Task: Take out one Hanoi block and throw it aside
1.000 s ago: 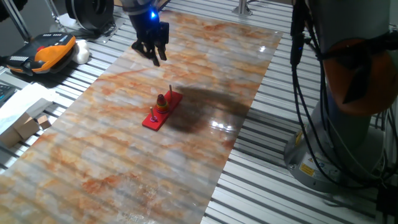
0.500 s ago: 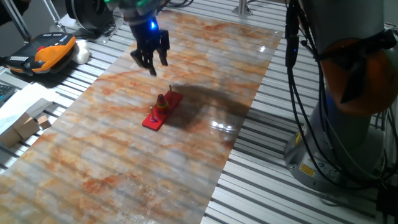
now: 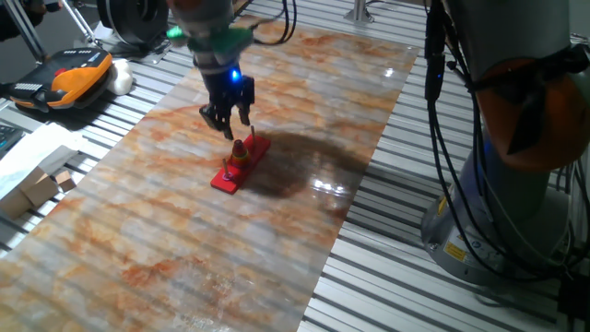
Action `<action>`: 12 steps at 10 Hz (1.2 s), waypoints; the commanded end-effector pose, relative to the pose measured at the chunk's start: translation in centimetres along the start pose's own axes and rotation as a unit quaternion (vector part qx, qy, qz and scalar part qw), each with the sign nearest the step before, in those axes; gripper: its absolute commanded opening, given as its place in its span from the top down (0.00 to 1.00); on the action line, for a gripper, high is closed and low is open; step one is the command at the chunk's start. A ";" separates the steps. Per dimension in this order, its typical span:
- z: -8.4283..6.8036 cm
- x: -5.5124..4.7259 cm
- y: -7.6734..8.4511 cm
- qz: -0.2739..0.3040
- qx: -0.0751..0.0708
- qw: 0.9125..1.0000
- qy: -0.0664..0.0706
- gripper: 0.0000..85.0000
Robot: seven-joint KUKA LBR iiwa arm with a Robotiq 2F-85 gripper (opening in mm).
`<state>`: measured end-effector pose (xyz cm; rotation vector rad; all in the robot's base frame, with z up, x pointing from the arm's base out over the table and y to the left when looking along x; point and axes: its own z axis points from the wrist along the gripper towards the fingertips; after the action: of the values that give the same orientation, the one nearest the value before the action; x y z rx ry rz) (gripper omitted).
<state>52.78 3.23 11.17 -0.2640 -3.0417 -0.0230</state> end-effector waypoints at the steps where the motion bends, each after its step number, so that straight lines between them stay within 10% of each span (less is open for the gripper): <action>1: 0.3 -0.2 0.1 0.001 -0.002 1.000 -0.002 0.40; 3: 0.7 -0.4 0.1 -0.002 -0.001 1.000 -0.007 0.40; 4: 0.9 -0.3 0.1 -0.002 0.000 1.000 -0.009 0.60; 12: 2.3 0.0 -0.1 -0.003 -0.005 1.000 -0.018 0.60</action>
<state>52.53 3.22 8.79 -0.2621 -3.0810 -0.0323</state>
